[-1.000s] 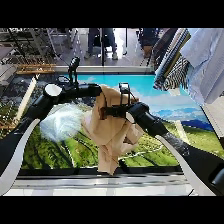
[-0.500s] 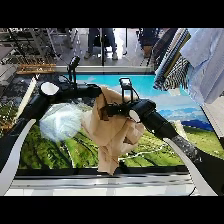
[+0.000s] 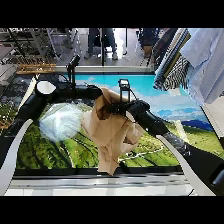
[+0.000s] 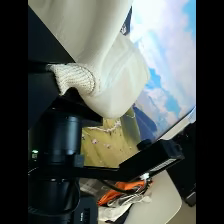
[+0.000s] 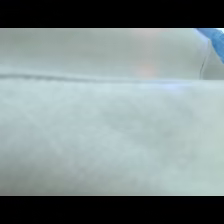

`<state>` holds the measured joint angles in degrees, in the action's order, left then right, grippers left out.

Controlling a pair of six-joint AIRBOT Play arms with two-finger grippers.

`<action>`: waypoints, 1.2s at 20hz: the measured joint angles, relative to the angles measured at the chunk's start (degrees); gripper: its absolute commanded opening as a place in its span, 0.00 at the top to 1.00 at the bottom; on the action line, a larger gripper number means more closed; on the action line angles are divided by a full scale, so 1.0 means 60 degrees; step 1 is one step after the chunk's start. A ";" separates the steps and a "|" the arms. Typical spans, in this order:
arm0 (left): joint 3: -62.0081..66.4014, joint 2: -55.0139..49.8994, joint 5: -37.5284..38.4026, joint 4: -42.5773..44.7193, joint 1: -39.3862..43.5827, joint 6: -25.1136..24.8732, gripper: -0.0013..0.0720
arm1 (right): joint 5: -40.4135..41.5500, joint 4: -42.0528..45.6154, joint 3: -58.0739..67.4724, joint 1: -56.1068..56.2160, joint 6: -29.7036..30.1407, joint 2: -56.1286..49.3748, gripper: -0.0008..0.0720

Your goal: Fold the clothes and pants, and hang the long-sleeved shirts on hangers.

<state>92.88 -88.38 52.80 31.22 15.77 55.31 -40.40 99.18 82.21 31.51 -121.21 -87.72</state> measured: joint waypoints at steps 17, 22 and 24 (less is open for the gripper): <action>0.0000 -0.0240 -0.0780 -0.0146 -0.0124 0.0004 0.95 | -0.2907 0.0011 0.0025 -0.0069 0.0867 0.3370 0.95; 0.0004 -0.0244 -0.0251 -0.0208 -0.0197 0.0004 0.24 | -0.2073 0.0018 0.0022 -0.0069 0.0860 0.2943 0.95; 0.0004 -0.0244 0.0321 -0.0208 -0.0321 0.0007 0.24 | -0.1840 0.0051 0.0022 -0.0069 0.0856 0.2849 0.95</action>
<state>92.90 -89.84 54.72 29.98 13.85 55.35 -51.44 99.48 82.35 31.09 -116.07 -70.63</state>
